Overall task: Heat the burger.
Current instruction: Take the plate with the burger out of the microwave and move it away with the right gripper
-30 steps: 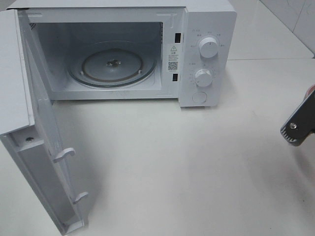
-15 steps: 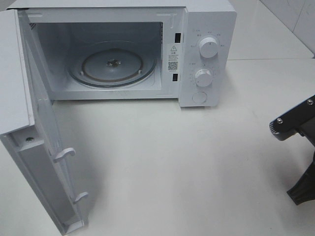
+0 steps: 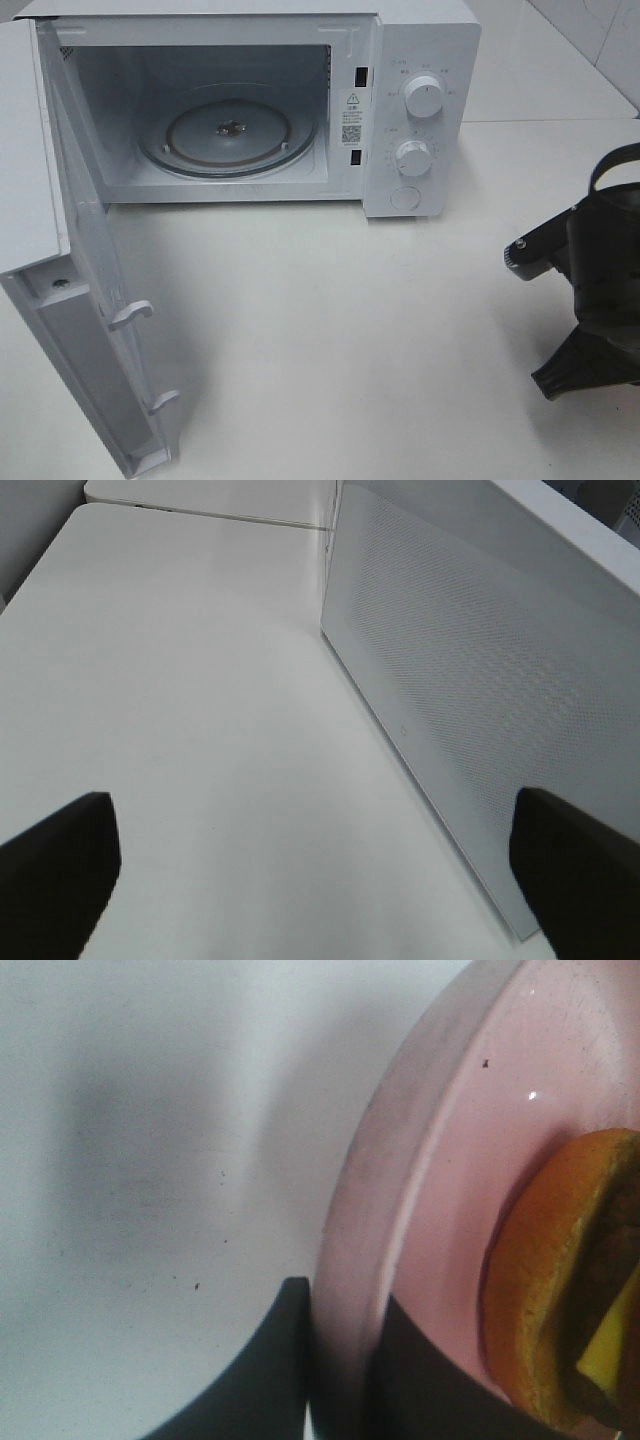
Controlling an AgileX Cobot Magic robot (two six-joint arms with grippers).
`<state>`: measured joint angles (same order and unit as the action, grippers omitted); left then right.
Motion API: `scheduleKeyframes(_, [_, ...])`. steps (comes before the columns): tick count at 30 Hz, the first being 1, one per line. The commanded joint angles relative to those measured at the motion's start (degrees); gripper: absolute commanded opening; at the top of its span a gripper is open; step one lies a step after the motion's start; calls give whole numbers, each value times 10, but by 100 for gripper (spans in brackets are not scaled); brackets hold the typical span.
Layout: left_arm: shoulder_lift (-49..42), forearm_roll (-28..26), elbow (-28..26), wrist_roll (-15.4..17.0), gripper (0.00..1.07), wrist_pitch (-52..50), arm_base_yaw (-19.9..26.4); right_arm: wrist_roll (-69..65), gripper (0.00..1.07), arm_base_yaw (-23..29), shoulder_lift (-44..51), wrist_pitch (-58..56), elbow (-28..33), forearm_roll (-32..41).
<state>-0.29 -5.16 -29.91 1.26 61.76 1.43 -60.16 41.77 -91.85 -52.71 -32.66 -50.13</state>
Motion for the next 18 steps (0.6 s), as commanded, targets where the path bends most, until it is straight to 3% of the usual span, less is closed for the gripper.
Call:
scheduleKeyframes(1, [-4,-2,2,1,98,-5,0,-13,1,-3,-40,-34,-3,-31])
scheduleKeyframes(18, [-4,-2,2,1,98,-5,0,-69,3,-3,-133,18,-3,-52])
